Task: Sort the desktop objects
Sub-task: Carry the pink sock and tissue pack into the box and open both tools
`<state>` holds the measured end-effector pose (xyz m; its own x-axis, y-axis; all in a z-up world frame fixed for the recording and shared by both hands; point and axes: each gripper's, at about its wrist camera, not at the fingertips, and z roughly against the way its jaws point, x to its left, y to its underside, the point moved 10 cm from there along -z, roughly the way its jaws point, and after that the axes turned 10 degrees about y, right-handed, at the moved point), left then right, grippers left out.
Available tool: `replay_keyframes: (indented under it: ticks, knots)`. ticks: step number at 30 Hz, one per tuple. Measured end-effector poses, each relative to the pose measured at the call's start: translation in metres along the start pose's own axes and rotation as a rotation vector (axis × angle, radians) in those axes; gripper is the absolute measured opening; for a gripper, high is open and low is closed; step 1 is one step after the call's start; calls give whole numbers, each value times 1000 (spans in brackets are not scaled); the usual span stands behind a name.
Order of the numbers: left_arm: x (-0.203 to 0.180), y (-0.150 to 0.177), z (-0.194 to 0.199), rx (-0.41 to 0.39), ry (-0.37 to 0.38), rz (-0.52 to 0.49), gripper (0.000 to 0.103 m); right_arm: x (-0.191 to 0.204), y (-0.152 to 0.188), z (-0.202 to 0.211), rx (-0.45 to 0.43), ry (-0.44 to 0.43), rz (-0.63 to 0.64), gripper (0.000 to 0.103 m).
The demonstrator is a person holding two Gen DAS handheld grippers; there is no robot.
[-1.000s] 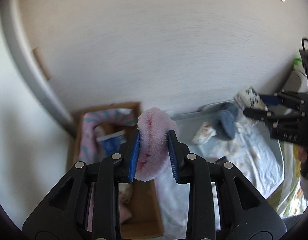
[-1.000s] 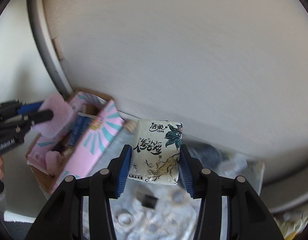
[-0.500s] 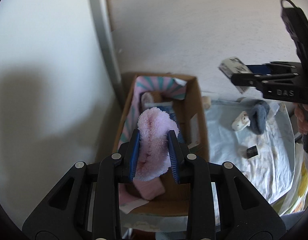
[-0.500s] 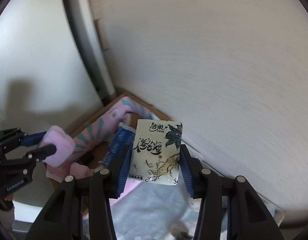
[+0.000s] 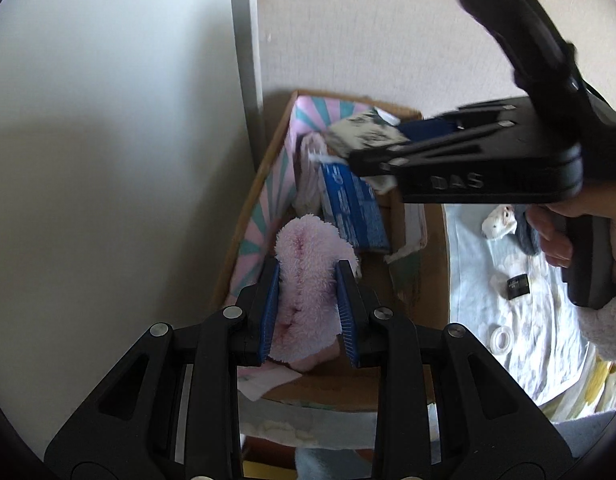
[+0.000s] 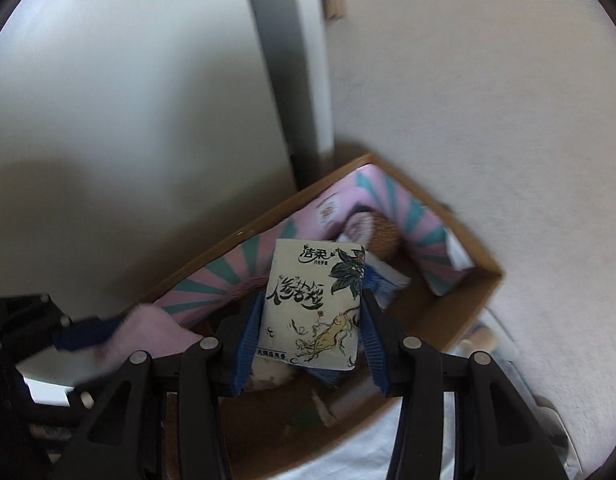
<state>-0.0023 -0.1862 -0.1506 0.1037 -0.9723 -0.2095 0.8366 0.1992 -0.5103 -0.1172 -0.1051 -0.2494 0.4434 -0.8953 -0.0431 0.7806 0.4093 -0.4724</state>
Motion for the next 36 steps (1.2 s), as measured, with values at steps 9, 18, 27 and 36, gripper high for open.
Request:
replay_keyframes:
  ticks: [9,18,27,36]
  knots:
    - [-1,21,-17,39,24,21,25,11,5,-18,59,-22,-2,43]
    - [0,29,-20,88,42,68,38,14,0,-13,60,-64,-66,71]
    - [-5,24,-10,63,39,43,103,-17,-15,22,-96,-44,-230,103]
    - [-12,16,-2,51,72,17,103,-34,-5,51,-149,5,-264,103]
